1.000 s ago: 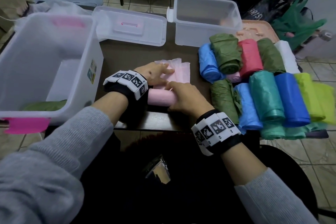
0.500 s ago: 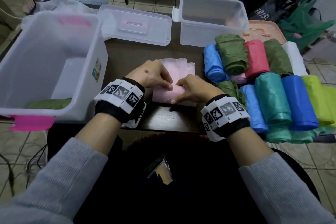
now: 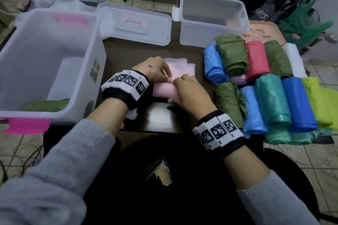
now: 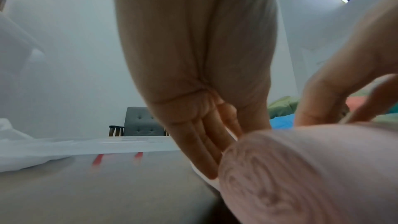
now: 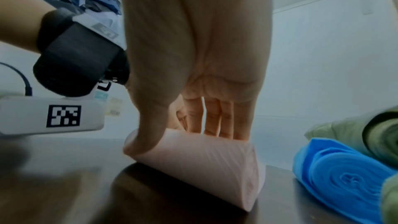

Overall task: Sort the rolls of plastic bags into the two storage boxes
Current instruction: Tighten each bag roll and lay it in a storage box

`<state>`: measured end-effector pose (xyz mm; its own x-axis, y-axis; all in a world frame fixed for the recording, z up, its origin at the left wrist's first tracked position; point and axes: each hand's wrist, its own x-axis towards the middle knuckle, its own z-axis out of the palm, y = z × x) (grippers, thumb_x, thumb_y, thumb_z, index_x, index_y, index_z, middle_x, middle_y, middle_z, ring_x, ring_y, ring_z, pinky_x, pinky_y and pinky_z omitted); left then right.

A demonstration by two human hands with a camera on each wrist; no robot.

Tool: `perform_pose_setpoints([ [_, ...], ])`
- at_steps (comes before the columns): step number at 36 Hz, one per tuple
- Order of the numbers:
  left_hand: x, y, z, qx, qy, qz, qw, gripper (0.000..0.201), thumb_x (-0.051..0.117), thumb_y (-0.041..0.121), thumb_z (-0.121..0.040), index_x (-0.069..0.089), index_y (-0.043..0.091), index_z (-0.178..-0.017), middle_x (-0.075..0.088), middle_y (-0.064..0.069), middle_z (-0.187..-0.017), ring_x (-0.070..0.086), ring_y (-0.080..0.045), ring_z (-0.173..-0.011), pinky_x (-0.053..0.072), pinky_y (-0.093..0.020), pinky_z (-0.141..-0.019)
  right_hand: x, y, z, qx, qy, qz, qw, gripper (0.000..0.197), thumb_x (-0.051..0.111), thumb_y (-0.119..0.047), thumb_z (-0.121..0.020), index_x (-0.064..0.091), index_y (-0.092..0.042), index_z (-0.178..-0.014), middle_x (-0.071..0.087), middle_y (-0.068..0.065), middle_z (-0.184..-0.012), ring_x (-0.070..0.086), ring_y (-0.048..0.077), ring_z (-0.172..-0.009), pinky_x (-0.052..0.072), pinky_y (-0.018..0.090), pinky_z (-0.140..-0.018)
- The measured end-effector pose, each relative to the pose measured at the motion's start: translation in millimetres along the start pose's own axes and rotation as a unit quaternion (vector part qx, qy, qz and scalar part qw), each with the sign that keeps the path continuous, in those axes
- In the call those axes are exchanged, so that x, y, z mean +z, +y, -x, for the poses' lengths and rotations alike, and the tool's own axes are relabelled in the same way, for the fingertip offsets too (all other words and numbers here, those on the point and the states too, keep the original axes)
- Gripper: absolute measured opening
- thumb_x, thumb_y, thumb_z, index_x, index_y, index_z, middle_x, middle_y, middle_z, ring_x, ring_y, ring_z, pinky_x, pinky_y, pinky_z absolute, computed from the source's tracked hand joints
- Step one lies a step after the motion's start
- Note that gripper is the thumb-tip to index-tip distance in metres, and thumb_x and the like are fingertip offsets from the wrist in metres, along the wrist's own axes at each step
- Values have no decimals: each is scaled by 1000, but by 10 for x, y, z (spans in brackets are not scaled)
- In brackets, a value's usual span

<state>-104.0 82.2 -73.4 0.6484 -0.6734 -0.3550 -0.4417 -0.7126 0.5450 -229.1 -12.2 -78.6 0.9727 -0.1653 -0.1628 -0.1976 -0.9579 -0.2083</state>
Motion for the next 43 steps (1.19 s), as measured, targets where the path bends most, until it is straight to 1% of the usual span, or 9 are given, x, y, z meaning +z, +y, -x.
perform_pose_setpoints([
  [7,94,-2,118,31,85,23,996,15,67,23,-85,75,16,-96,70,-2,-93,56,-7,-85,39,-18,-75,-25,80,-98,-6,-16,-15,1000,51,65,-25,-86,49,-11,-132,50,11,-126,44,28,-118,41,40,-97],
  [13,37,-51,219,22,78,79,994,34,73,27,-81,67,16,-112,70,-1,-106,60,-6,-97,38,-13,-86,-209,234,-280,8,-72,-115,991,53,68,-26,-85,49,-12,-132,55,9,-131,48,21,-121,34,20,-91],
  [17,44,-77,274,13,90,70,993,21,66,27,-87,71,19,-105,69,-1,-109,54,-4,-95,35,-14,-82,-280,300,-378,9,-110,-131,985,49,70,-34,-83,54,-11,-122,56,5,-121,49,14,-103,33,19,-82],
  [22,105,-122,290,-30,79,63,994,23,56,31,-92,71,19,-106,67,-4,-110,58,-17,-106,35,-18,-80,-277,303,-372,-12,-169,-155,973,37,63,-37,-88,65,-6,-109,63,9,-102,53,18,-89,39,27,-77],
  [25,149,-126,269,-58,64,56,995,25,50,32,-96,68,15,-93,62,-8,-93,57,-24,-92,33,-23,-72,-251,300,-326,-11,-177,-171,969,35,58,-36,-92,66,-6,-108,63,7,-101,52,14,-87,38,23,-70],
  [31,190,-64,171,-102,63,50,992,29,48,33,-96,65,14,-110,60,-17,-118,57,-31,-107,40,-30,-84,-80,192,-260,28,-53,-109,992,39,61,-35,-89,57,-15,-123,48,12,-127,41,28,-121,33,35,-102],
  [37,152,-72,132,-94,70,50,992,25,51,32,-95,66,14,-88,56,-8,-90,52,-22,-87,36,-25,-75,119,24,-93,-12,79,-19,997,31,51,-29,-94,52,-11,-119,50,10,-120,42,27,-112,37,36,-93],
  [40,169,-61,119,-87,95,55,990,27,52,30,-94,68,10,-89,59,-12,-89,57,-30,-91,37,-26,-73,156,33,-45,-20,64,-15,998,55,67,-37,-83,47,-8,-125,46,11,-125,41,27,-115,39,38,-96],
  [43,162,-49,110,-55,141,62,986,21,58,27,-91,70,12,-100,66,-11,-104,59,-25,-105,43,-28,-85,139,63,-73,-14,55,-12,998,53,67,-29,-83,46,-9,-127,47,11,-126,42,27,-116,38,37,-97],
])
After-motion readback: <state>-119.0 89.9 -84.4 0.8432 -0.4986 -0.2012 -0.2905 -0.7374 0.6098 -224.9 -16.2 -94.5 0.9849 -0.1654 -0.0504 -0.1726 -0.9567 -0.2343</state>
